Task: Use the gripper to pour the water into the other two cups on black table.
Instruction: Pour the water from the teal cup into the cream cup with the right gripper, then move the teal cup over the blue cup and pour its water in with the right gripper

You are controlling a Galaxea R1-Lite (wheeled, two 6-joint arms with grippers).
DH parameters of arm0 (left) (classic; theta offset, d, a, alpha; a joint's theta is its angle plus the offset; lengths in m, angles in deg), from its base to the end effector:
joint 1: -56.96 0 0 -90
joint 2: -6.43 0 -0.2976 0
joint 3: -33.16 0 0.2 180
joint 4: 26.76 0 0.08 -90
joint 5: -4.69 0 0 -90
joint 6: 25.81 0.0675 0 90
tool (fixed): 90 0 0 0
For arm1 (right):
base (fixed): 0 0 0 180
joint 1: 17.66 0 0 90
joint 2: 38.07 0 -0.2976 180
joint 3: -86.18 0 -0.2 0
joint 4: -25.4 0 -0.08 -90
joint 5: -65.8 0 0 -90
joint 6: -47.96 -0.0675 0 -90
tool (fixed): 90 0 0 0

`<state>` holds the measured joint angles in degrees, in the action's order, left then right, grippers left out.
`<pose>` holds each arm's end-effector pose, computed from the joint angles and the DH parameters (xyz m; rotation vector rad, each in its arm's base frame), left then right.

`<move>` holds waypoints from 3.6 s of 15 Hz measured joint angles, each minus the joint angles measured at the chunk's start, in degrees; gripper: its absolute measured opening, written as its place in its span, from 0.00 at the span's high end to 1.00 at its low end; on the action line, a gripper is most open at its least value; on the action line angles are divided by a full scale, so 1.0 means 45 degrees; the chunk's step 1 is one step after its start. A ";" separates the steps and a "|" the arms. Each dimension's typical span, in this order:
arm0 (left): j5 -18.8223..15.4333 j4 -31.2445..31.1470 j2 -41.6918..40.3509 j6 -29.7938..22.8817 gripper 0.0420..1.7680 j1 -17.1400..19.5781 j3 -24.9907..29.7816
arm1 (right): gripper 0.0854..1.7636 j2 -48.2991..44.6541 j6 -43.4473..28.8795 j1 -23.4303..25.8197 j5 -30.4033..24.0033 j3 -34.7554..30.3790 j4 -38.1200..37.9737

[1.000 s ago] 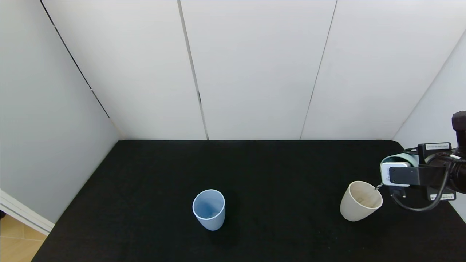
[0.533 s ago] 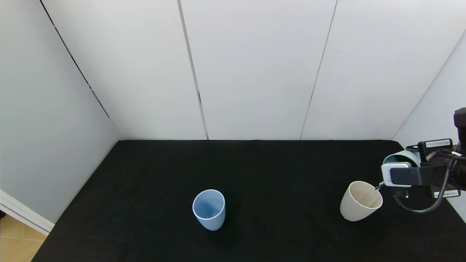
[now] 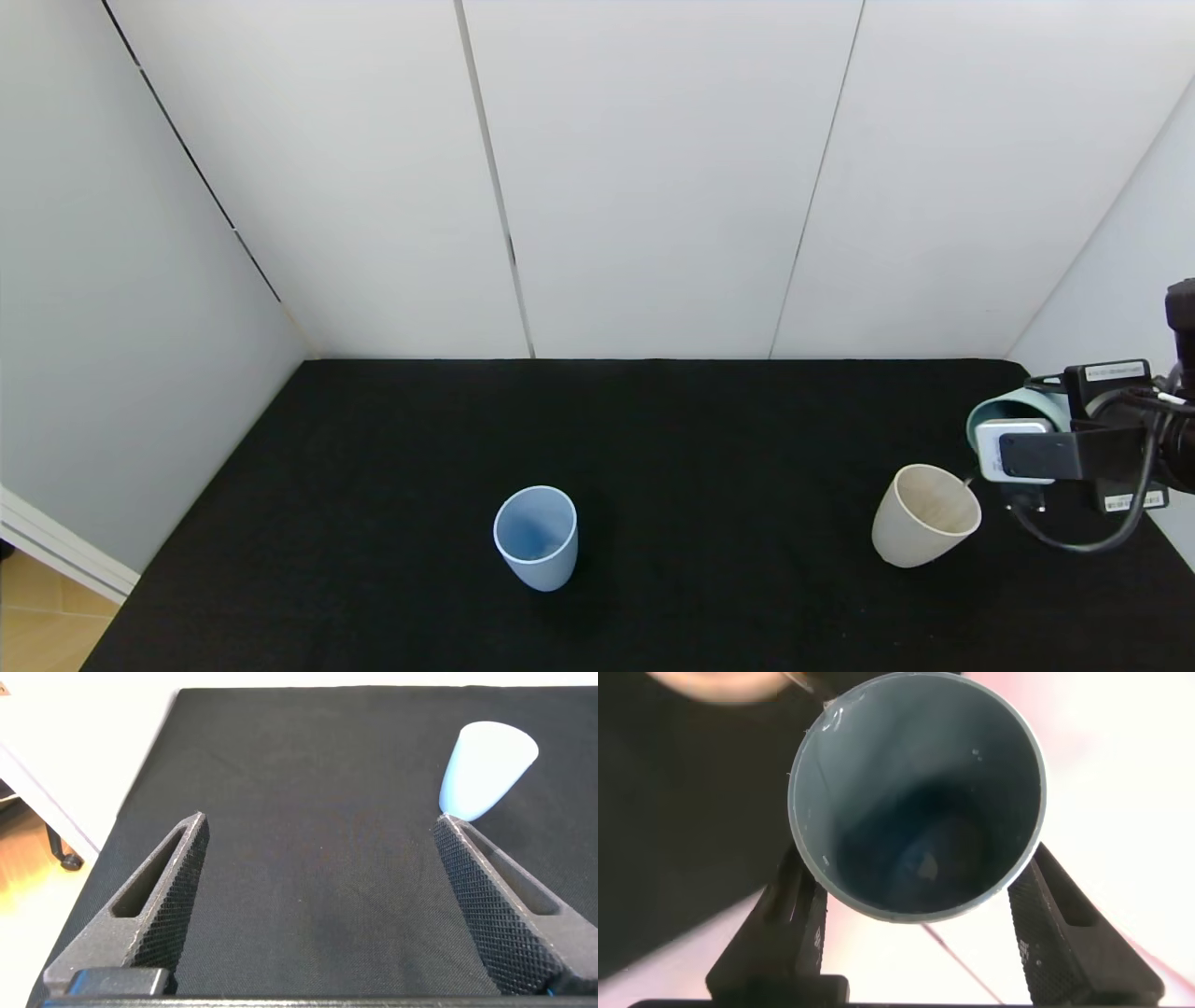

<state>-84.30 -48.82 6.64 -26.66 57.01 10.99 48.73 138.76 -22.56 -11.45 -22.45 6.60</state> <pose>0.0354 0.0012 0.0756 -0.0148 0.0016 0.0185 0.2969 0.0105 0.1619 -1.6226 0.5726 0.3679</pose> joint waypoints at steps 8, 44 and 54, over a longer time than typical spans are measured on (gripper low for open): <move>0.0005 0.0005 0.0000 0.0000 0.03 0.0000 0.0000 | 0.36 -0.0179 -0.7461 -0.0864 -0.3378 0.0347 -0.0108; 0.0005 0.0011 0.0000 0.0000 0.03 -0.0011 0.0000 | 0.36 0.9506 -0.4180 -1.1662 0.6794 1.1863 -0.2630; 0.0000 0.0011 0.0000 0.0000 0.03 -0.0011 0.0000 | 0.36 0.9893 -0.2379 -1.2624 0.8542 1.2120 -0.2506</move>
<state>-84.30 -48.78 6.64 -26.66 56.96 10.99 93.25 128.06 -79.37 26.99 32.10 -4.67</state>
